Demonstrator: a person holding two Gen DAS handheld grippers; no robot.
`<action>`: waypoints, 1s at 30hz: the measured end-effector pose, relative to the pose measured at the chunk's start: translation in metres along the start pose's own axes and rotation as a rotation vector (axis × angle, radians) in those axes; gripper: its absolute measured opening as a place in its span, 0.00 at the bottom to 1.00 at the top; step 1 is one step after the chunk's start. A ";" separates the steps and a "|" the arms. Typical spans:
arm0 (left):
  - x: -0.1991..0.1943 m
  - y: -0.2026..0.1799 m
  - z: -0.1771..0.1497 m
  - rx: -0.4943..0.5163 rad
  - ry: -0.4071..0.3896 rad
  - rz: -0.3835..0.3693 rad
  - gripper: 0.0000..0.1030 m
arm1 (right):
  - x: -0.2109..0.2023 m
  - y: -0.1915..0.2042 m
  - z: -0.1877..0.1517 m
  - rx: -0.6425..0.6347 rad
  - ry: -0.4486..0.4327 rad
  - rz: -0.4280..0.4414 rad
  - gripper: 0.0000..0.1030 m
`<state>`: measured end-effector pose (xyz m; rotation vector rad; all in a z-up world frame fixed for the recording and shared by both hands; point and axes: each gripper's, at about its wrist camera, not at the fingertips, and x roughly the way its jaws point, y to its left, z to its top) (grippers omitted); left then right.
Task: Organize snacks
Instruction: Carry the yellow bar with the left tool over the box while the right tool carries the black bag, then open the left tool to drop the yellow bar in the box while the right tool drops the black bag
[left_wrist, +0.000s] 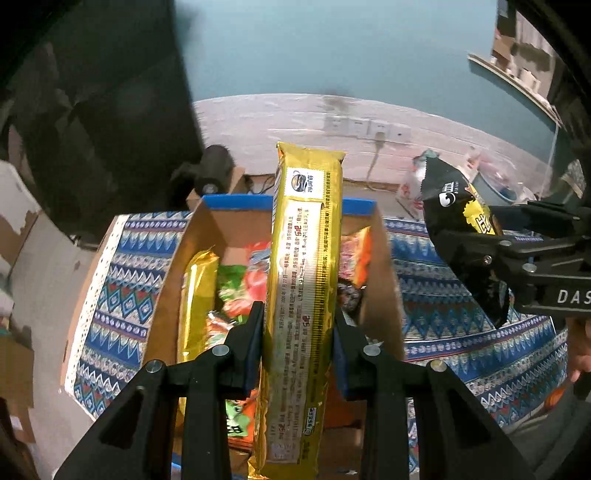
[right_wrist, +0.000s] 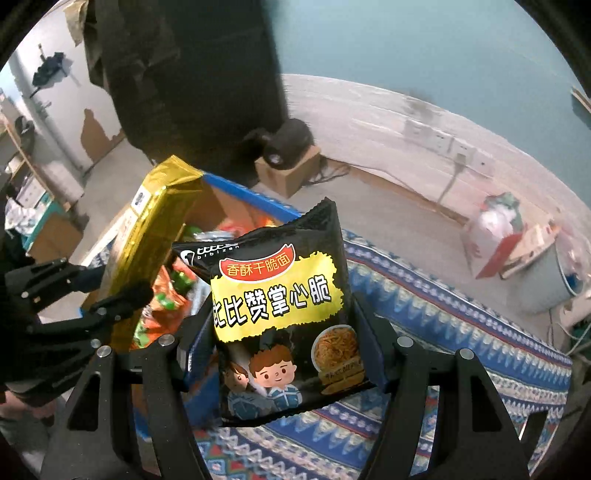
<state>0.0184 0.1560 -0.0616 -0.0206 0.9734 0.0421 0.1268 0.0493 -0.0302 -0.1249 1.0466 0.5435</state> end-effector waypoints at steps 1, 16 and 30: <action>0.001 0.003 0.000 -0.007 0.003 0.003 0.32 | 0.002 0.004 0.002 -0.001 0.003 0.005 0.66; 0.017 0.043 -0.004 -0.102 0.041 0.065 0.48 | 0.041 0.041 0.023 -0.028 0.040 0.064 0.66; -0.009 0.049 -0.003 -0.113 0.009 0.103 0.67 | 0.067 0.052 0.039 -0.064 0.051 0.113 0.66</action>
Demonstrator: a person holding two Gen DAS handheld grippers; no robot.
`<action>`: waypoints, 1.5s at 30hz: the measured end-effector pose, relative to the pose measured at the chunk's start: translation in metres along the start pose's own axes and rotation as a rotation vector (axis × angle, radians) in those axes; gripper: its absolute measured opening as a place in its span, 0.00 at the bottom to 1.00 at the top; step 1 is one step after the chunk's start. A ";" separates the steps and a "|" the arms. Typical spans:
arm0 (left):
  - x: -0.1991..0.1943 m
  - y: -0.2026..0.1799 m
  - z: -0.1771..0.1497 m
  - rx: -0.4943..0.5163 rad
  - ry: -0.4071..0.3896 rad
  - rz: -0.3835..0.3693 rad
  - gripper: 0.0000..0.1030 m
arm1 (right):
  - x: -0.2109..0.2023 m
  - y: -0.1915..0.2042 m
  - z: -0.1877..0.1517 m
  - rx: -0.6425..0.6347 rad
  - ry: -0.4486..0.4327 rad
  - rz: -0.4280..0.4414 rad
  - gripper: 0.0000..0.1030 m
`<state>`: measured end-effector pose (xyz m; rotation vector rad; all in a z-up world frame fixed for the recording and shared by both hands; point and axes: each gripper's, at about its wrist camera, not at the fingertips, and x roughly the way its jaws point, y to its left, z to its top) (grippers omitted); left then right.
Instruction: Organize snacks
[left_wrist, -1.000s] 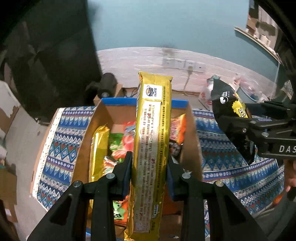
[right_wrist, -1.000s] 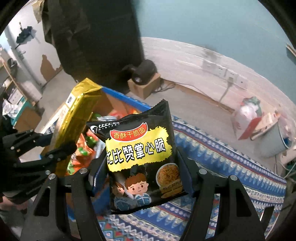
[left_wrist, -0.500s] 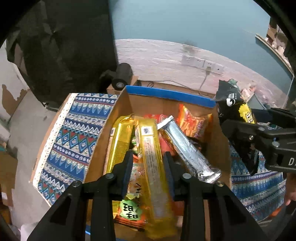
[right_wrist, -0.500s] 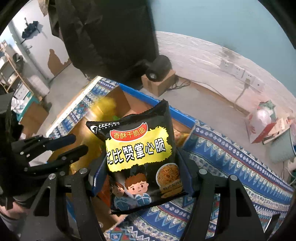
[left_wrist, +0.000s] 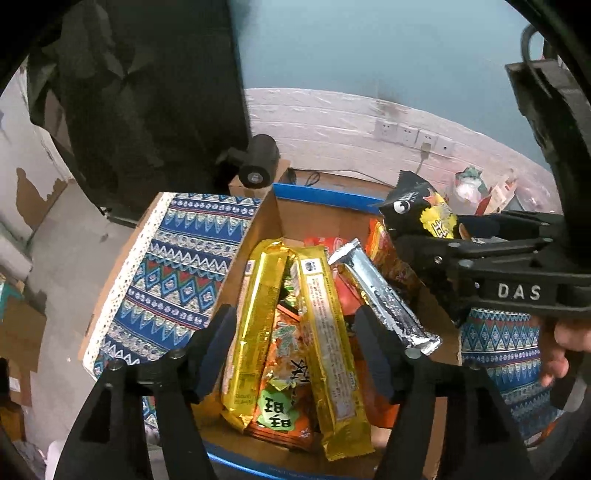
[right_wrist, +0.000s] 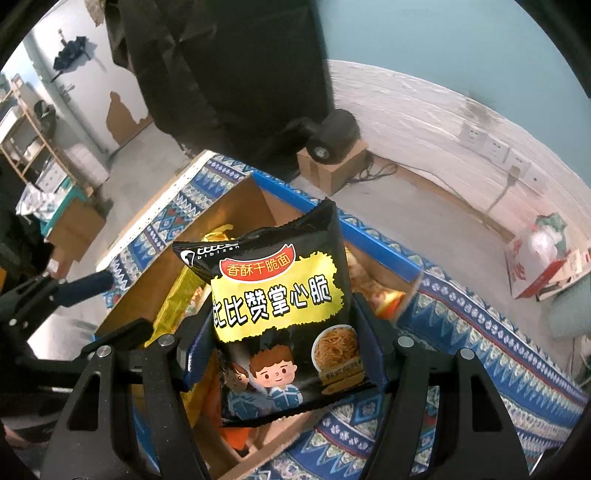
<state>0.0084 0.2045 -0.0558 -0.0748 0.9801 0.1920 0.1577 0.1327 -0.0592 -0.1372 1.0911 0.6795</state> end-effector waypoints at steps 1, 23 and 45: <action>-0.001 0.001 0.000 -0.002 0.000 0.002 0.68 | 0.001 0.001 0.001 -0.002 0.000 0.007 0.67; -0.040 -0.022 0.001 0.057 -0.056 0.031 0.84 | -0.070 -0.011 -0.023 0.043 -0.127 -0.079 0.76; -0.070 -0.047 0.003 0.101 -0.113 0.044 0.92 | -0.127 -0.029 -0.062 0.091 -0.204 -0.140 0.76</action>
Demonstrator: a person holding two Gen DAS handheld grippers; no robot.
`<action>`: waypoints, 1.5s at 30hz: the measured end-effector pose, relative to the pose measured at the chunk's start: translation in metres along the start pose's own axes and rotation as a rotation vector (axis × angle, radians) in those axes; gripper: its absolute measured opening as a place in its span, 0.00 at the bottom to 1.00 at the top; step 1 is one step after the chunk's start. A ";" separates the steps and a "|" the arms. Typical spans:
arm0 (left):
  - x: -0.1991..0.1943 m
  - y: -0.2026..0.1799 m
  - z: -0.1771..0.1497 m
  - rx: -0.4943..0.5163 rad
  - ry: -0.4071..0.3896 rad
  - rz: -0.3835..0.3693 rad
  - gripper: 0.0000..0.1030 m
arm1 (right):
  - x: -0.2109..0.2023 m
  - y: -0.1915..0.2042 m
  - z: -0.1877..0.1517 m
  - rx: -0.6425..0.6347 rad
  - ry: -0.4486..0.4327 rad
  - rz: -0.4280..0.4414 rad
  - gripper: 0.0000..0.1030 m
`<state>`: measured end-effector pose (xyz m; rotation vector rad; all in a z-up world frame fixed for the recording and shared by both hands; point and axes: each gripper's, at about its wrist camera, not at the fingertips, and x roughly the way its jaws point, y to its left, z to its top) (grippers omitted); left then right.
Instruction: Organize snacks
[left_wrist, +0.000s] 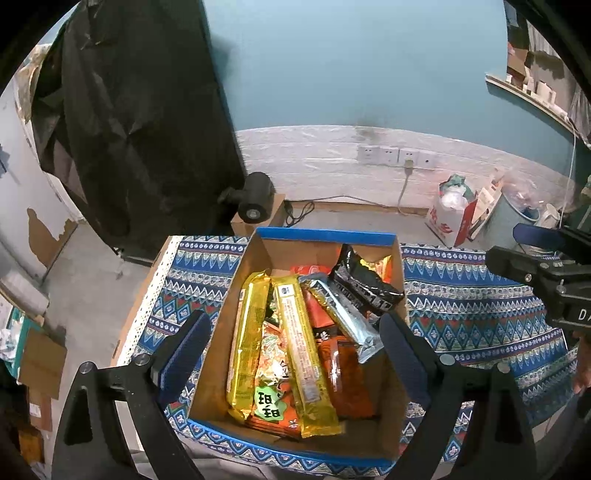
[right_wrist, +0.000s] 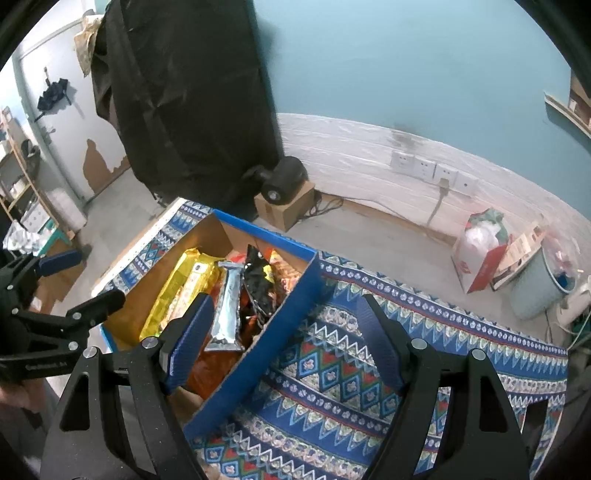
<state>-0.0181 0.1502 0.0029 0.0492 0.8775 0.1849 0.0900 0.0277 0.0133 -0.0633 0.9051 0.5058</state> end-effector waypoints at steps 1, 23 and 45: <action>0.000 -0.002 0.000 0.002 0.002 0.001 0.92 | -0.001 -0.001 -0.001 0.001 0.000 0.001 0.76; 0.002 -0.008 0.002 0.005 0.018 -0.016 0.92 | -0.001 -0.008 -0.005 0.014 0.006 0.015 0.76; 0.002 -0.005 0.002 -0.016 0.038 -0.017 0.92 | 0.004 -0.008 -0.007 0.009 0.019 0.006 0.76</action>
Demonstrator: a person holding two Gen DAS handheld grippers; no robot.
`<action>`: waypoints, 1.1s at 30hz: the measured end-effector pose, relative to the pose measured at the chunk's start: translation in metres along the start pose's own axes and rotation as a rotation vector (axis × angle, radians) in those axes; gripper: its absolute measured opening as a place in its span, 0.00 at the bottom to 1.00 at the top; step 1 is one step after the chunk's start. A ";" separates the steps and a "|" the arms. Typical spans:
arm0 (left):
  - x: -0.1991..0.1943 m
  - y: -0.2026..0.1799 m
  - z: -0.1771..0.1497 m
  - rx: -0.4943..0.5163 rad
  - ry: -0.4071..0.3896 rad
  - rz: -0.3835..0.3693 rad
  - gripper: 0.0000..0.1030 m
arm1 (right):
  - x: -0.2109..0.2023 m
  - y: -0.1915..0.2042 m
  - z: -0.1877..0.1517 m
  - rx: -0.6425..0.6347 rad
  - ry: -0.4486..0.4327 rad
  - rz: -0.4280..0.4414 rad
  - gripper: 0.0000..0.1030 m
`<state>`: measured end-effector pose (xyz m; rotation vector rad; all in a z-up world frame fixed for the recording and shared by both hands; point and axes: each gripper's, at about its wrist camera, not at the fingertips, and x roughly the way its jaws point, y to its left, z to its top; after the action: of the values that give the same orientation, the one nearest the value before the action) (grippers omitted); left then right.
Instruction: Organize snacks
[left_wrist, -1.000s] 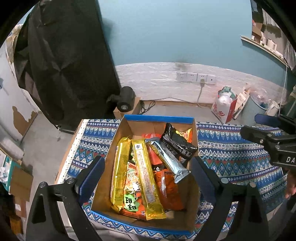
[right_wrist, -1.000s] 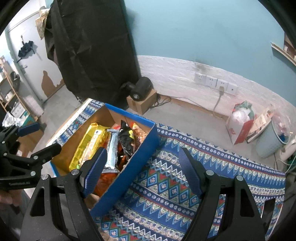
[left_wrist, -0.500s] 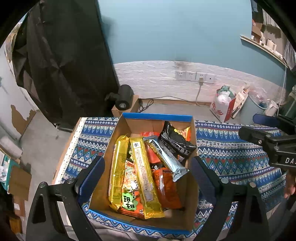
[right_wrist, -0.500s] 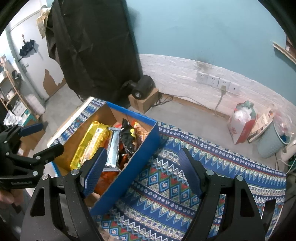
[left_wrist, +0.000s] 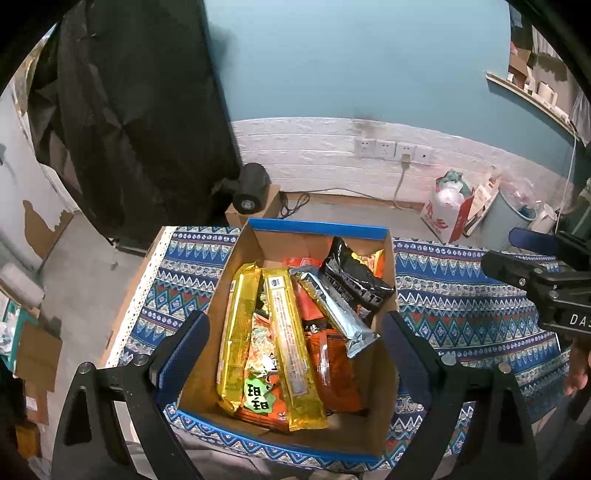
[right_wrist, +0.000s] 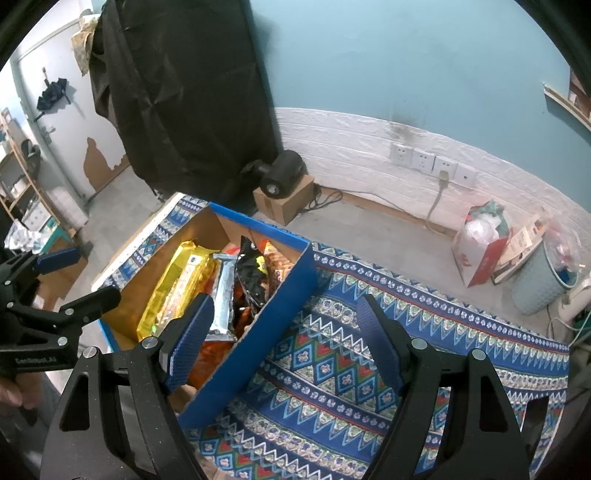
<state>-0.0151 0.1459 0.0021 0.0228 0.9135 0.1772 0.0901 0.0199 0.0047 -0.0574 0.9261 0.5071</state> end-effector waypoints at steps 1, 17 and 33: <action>0.000 0.000 0.000 0.000 -0.001 0.001 0.92 | 0.000 0.000 0.000 0.000 0.001 0.000 0.76; 0.001 0.001 -0.001 -0.008 -0.001 0.005 0.92 | 0.000 -0.001 0.000 0.000 -0.001 0.000 0.76; 0.000 0.001 -0.003 -0.022 0.008 -0.006 0.92 | 0.000 -0.001 0.000 0.001 0.001 -0.001 0.76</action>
<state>-0.0178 0.1468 0.0005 -0.0006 0.9196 0.1820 0.0908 0.0191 0.0043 -0.0577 0.9276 0.5055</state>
